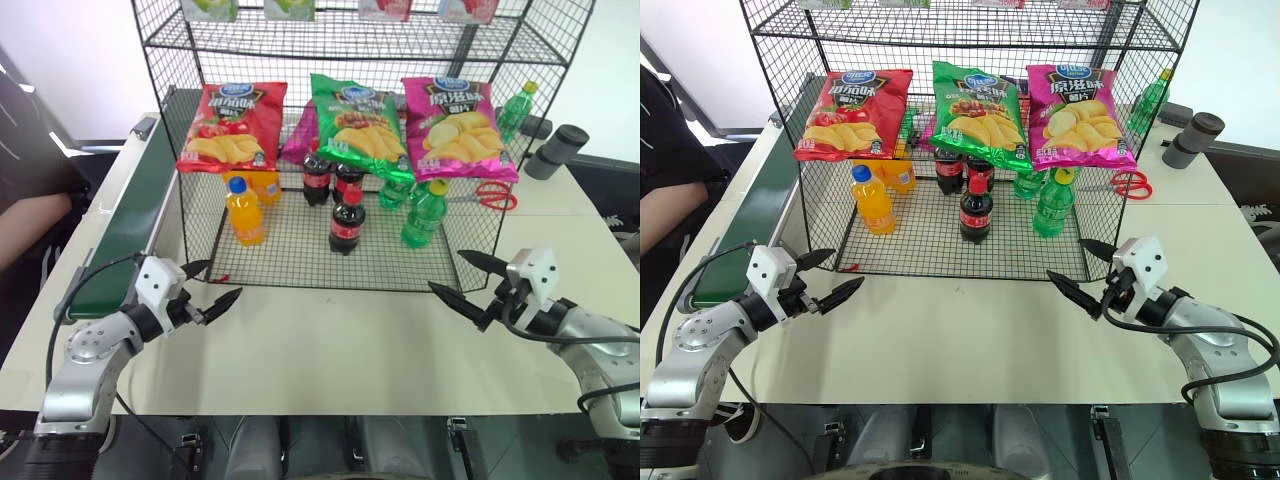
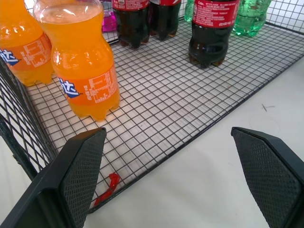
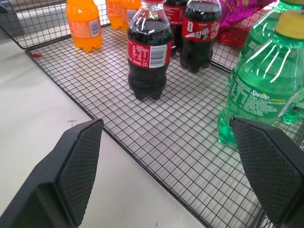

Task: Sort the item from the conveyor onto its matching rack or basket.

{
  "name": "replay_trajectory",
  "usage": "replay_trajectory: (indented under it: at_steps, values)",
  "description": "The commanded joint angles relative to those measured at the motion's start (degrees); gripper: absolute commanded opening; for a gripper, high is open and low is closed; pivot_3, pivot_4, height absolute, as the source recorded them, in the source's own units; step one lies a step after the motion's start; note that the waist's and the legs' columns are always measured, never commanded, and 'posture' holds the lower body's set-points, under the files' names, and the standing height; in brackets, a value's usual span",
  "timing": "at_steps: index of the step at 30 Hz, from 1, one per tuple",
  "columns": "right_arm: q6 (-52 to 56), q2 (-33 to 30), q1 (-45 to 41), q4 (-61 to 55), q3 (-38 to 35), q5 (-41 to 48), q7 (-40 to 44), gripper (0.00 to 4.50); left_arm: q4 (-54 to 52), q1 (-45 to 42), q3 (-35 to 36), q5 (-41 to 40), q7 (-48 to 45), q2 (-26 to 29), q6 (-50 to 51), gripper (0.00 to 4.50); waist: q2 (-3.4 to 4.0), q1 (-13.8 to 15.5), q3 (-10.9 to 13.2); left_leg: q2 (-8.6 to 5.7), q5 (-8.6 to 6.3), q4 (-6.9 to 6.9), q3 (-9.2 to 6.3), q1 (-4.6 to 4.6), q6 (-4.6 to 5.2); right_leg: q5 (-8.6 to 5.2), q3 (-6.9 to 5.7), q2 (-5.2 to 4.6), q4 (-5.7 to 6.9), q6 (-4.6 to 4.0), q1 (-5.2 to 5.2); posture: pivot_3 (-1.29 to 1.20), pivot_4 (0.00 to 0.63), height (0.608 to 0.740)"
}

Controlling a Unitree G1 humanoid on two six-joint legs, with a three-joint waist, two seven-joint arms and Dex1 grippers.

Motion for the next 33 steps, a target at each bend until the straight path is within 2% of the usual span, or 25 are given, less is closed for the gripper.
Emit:
replay_trajectory:
  at_steps: [1,9,20,33]
  values:
    - [-1.69,-0.25,-0.01,0.42,-2.28,-0.05,0.45,4.42,-0.73,0.11,1.79,-0.61,-0.39,0.67,-1.01,4.5,0.0,0.0,0.0,0.0,0.0,0.0,0.0,0.0,0.0,0.0,0.0,0.0,0.0,0.0,0.0,0.0,0.15,0.74]
    - [-3.96,0.77,0.39,2.75,-2.28,-0.78,0.87,4.42,0.81,-0.43,1.9,0.86,0.46,0.69,-2.59,4.5,0.0,-0.01,0.0,0.0,0.0,0.0,0.0,0.0,0.0,0.0,0.0,0.02,0.0,0.0,0.0,0.0,0.15,0.74]
    - [-9.39,5.41,0.78,5.9,-2.26,-2.2,-0.38,4.42,3.21,-0.24,2.75,0.41,3.47,-3.28,-6.24,4.5,0.0,-0.01,-0.02,0.0,0.0,0.01,0.0,0.02,0.0,0.01,0.0,0.01,0.01,0.01,0.03,0.0,0.15,0.74]
    - [-10.41,7.08,-0.2,7.95,-1.75,-2.24,-0.52,4.42,6.03,-0.69,1.91,1.44,3.56,-5.43,-9.93,4.5,0.03,-0.03,-0.05,0.01,0.0,0.01,0.01,0.05,0.0,0.01,0.01,0.02,0.02,0.01,0.05,0.0,0.15,0.74]
